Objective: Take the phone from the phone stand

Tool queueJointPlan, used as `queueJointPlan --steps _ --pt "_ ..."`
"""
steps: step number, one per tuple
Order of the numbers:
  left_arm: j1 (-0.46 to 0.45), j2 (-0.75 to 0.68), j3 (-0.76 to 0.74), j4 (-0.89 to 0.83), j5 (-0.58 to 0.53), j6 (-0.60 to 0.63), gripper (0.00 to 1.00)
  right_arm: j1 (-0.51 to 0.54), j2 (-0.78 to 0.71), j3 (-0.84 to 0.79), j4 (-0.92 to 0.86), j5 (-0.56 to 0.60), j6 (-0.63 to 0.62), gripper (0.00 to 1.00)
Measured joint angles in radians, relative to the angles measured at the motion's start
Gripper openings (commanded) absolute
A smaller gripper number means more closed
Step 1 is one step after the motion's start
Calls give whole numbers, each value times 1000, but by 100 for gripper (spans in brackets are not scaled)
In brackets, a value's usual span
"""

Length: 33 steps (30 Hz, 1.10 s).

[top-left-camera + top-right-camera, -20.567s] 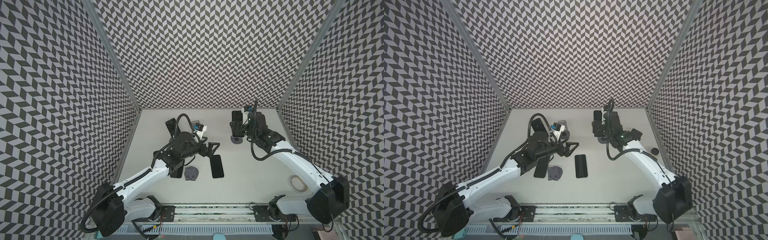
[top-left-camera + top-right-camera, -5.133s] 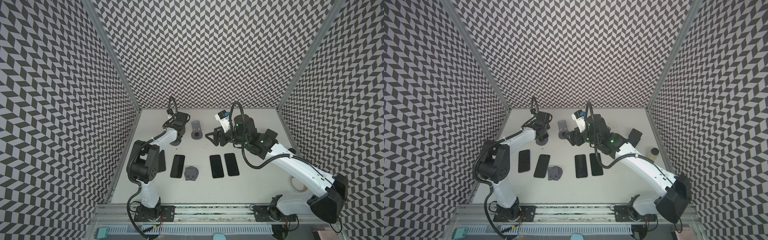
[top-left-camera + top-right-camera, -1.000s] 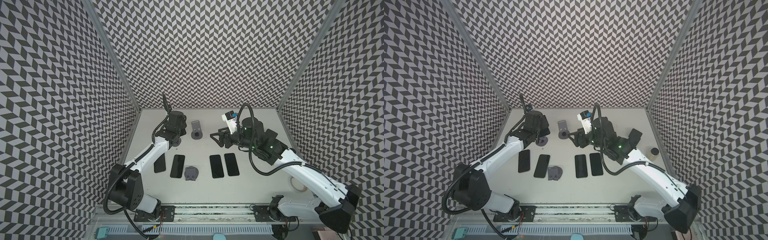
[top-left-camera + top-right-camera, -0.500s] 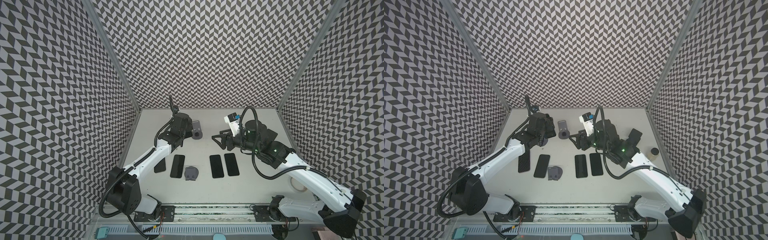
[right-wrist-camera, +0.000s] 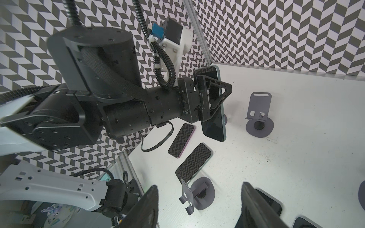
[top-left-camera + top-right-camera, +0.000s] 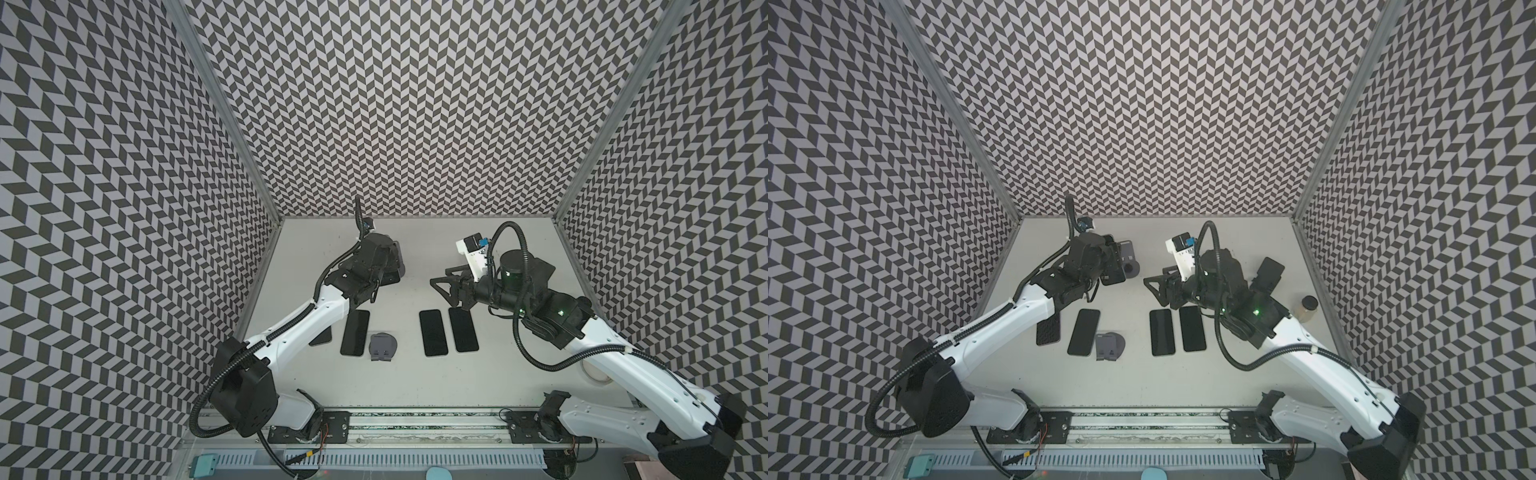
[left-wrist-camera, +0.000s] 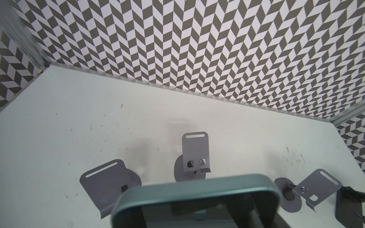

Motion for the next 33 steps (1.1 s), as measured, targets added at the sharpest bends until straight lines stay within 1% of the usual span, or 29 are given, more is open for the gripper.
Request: queueJointPlan --steps 20,33 --pt "-19 -24 -25 -23 70 -18 63 3 -54 -45 20 18 27 63" --pt "-26 -23 -31 -31 102 -18 63 4 -64 -68 37 20 30 63"
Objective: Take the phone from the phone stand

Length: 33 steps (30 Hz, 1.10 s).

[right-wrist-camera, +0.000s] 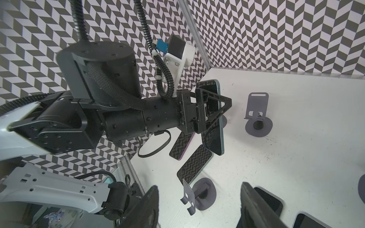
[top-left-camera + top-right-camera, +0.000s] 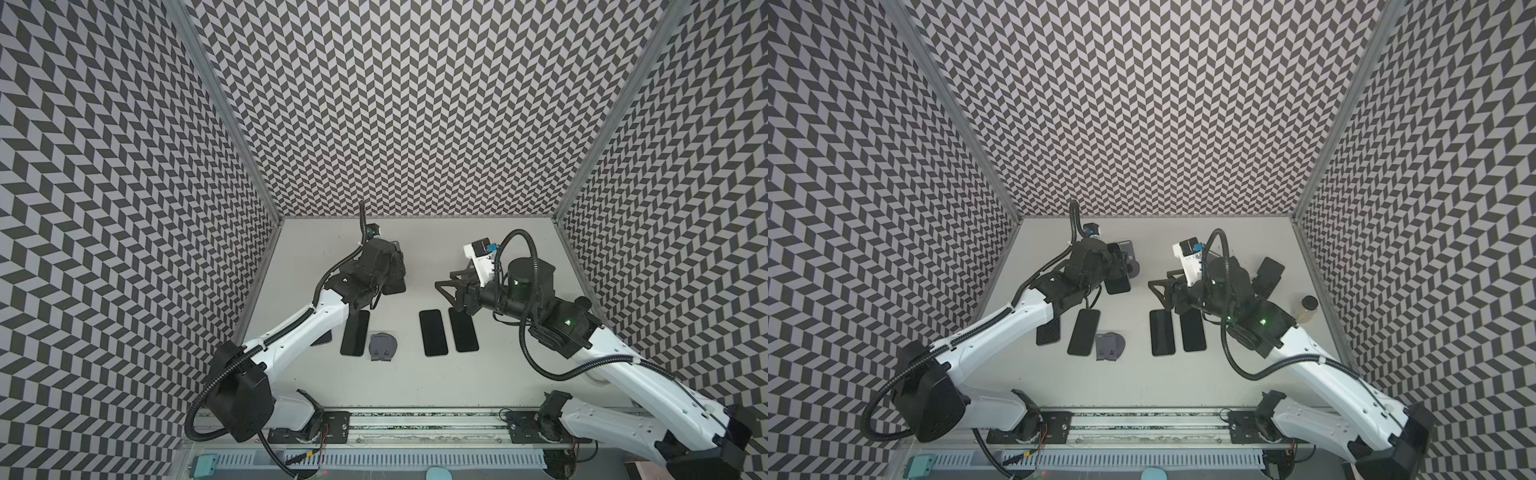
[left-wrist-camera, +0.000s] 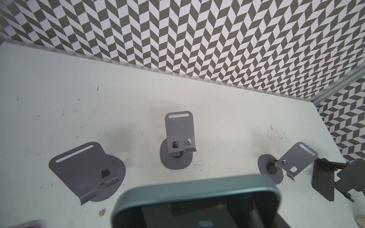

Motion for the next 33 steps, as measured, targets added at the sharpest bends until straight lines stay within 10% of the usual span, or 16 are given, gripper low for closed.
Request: queueJointPlan --steps 33 --pt "-13 61 -80 11 51 -4 63 0 0 -7 0 0 3 63"
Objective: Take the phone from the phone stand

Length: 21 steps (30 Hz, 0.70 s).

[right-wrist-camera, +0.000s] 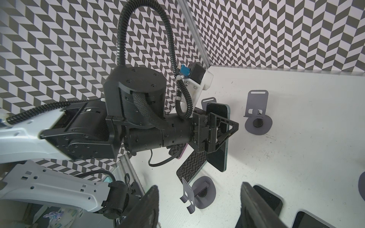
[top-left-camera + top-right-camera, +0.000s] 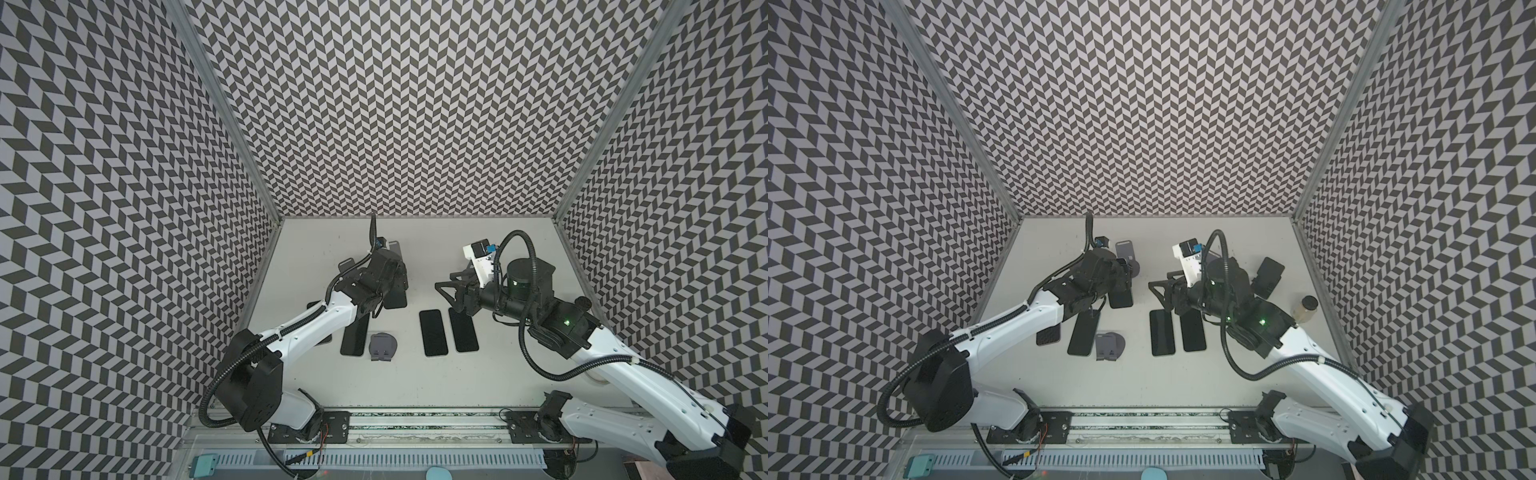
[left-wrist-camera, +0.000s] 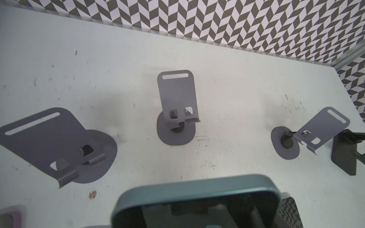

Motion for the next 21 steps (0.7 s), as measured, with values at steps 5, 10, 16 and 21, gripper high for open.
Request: queueJointPlan --steps 5,10,16,21 --pt "0 3 -5 3 2 -3 63 0 0 0 0 0 0 63" --pt "0 3 -17 8 3 -7 63 0 0 0 0 0 1 63" --pt "0 4 -22 11 10 -14 63 0 -1 -6 0 0 4 63" --pt "0 13 -39 23 18 -24 63 0 -1 -17 -1 0 4 63"
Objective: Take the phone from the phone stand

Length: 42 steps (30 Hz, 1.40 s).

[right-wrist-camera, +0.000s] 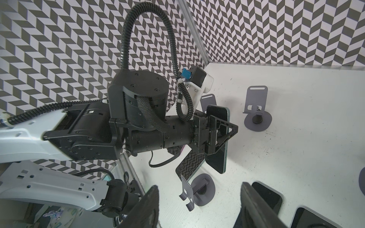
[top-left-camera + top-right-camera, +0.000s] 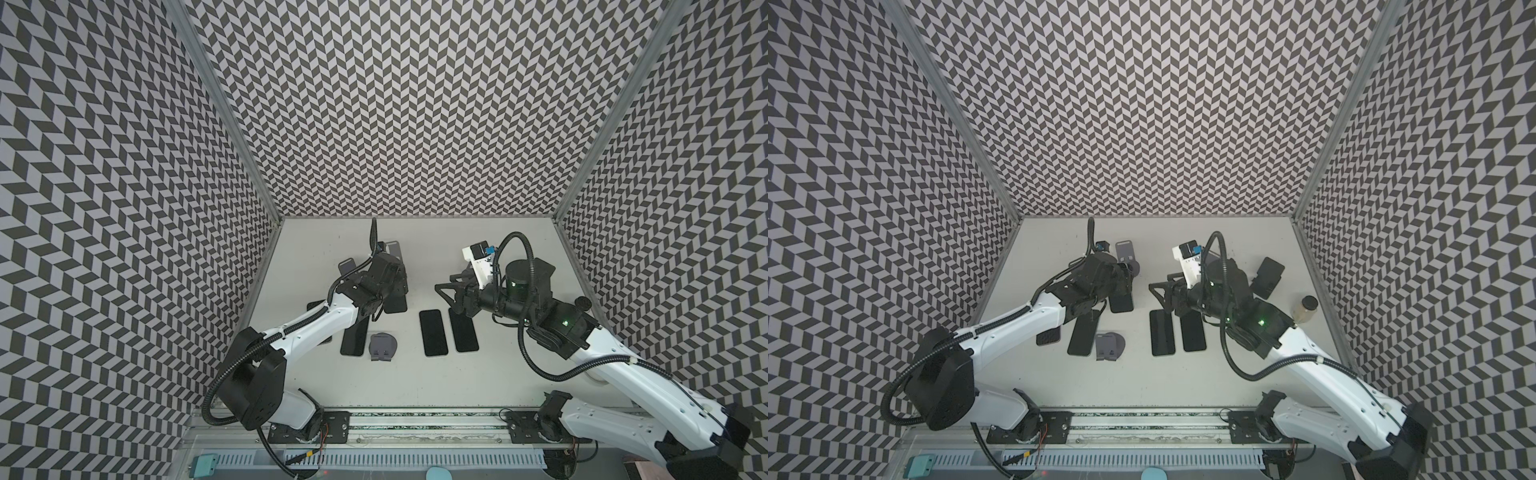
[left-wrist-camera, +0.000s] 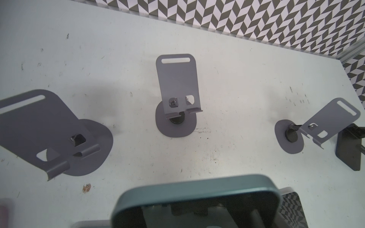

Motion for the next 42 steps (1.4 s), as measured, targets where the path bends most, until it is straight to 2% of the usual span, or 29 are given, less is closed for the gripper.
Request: queueJointPlan --steps 23,42 --pt "-6 127 -18 35 49 -13 63 0 3 0 1 0 -11 63" --pt "-6 163 -18 39 69 -10 63 0 8 0 1 2 -16 63"
